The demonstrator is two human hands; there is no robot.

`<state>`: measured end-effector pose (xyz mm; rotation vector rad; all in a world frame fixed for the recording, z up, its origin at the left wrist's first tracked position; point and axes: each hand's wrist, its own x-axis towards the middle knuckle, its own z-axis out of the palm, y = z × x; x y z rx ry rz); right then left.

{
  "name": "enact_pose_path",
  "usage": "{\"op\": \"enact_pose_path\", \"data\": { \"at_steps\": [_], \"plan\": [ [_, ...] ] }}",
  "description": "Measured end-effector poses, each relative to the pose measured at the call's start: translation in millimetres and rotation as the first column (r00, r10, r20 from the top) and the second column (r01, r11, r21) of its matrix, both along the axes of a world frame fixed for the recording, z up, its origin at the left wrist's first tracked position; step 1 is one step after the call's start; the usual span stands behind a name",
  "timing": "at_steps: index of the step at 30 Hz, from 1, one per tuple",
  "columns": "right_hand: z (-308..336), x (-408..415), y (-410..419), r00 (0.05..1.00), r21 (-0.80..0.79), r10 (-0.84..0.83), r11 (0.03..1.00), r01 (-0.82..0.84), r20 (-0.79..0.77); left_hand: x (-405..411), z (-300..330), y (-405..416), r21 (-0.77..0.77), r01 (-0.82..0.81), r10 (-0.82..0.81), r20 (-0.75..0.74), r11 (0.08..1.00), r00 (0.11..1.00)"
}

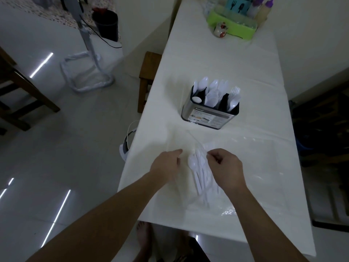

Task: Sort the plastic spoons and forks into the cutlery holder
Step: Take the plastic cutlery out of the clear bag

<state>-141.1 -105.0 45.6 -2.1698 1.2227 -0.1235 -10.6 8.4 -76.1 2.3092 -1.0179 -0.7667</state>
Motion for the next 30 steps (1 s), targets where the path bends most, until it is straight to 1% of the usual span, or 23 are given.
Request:
{"op": "enact_pose_path", "data": {
  "at_steps": [1,2,3,5,8,9,11,13,16,18,21,23,24,27,29,30],
  "plan": [
    [0.2,-0.1,-0.7,1.0,0.002,0.005,1.0,-0.005,0.001,-3.1,0.9,4.3,-0.011,0.093,-0.09,0.141,0.996,0.986],
    [0.3,0.5,-1.7,1.0,0.001,0.011,1.0,-0.011,0.002,-6.2,1.4,8.5,-0.032,0.202,-0.183,0.298,0.979,0.937],
    [0.3,1.2,-2.6,1.0,-0.006,0.02,1.0,-0.02,0.001,-8.9,0.6,11.7,-0.067,0.313,-0.258,0.42,0.947,0.87],
    [0.6,2.6,-3.9,0.999,-0.029,0.046,0.999,-0.046,-0.005,-12.2,-3.6,13.0,-0.106,0.535,-0.389,0.571,0.838,0.723],
    [2.2,3.4,-3.1,0.997,-0.072,0.074,0.995,-0.074,-0.002,-16.3,-11.3,1.6,-0.08,0.779,-0.525,0.696,0.622,0.491],
    [3.1,3.2,-2.5,0.997,-0.082,0.077,0.994,-0.077,-0.006,-17.4,-12.5,-3.8,-0.095,0.83,-0.542,0.715,0.55,0.441],
    [4.3,2.6,-2.9,0.997,-0.095,0.074,0.993,-0.077,-0.03,-16.6,-17.6,-13.9,-0.111,0.893,-0.564,0.74,0.435,0.367],
    [4.6,0.5,-4.6,0.997,-0.099,0.061,0.993,-0.066,-0.049,-13.5,-21.7,-20.7,-0.091,0.925,-0.571,0.763,0.369,0.303],
    [5.8,-3.6,-7.5,0.999,-0.083,0.027,0.996,-0.03,-0.046,-11.9,-26.9,-26.7,-0.066,0.943,-0.564,0.788,0.325,0.249],
    [7.3,-6.3,-9.1,0.999,-0.075,0.015,0.997,-0.018,-0.041,-15.6,-27.0,-30.4,-0.016,0.951,-0.592,0.779,0.31,0.206],
    [9.3,-8.4,-11.2,0.999,-0.073,-0.008,0.997,0.006,-0.031,-21.6,-21.2,-35.0,0.102,0.937,-0.643,0.752,0.333,0.147],
    [9.1,-8.4,-11.8,0.999,-0.072,-0.018,0.997,0.016,-0.029,-26.4,-13.8,-36.3,0.153,0.92,-0.665,0.734,0.36,0.138],
    [8.7,-8.4,-11.8,0.999,-0.073,-0.019,0.997,0.017,-0.03,-28.9,-11.4,-37.3,0.16,0.917,-0.65,0.749,0.365,0.128],
    [7.6,-8.9,-11.6,0.999,-0.068,-0.019,0.998,0.017,-0.032,-38.6,-9.9,-40.3,0.228,0.908,-0.629,0.776,0.35,0.048],
    [7.2,-8.9,-12.1,0.999,-0.064,-0.027,0.998,0.025,-0.026,-40.9,1.8,-41.7,0.233,0.912,-0.654,0.755,0.337,0.048],
    [7.4,-8.6,-12.4,0.999,-0.063,-0.03,0.998,0.029,-0.026,-41.1,7.8,-41.6,0.251,0.91,-0.665,0.746,0.329,0.035]
  ]
}}
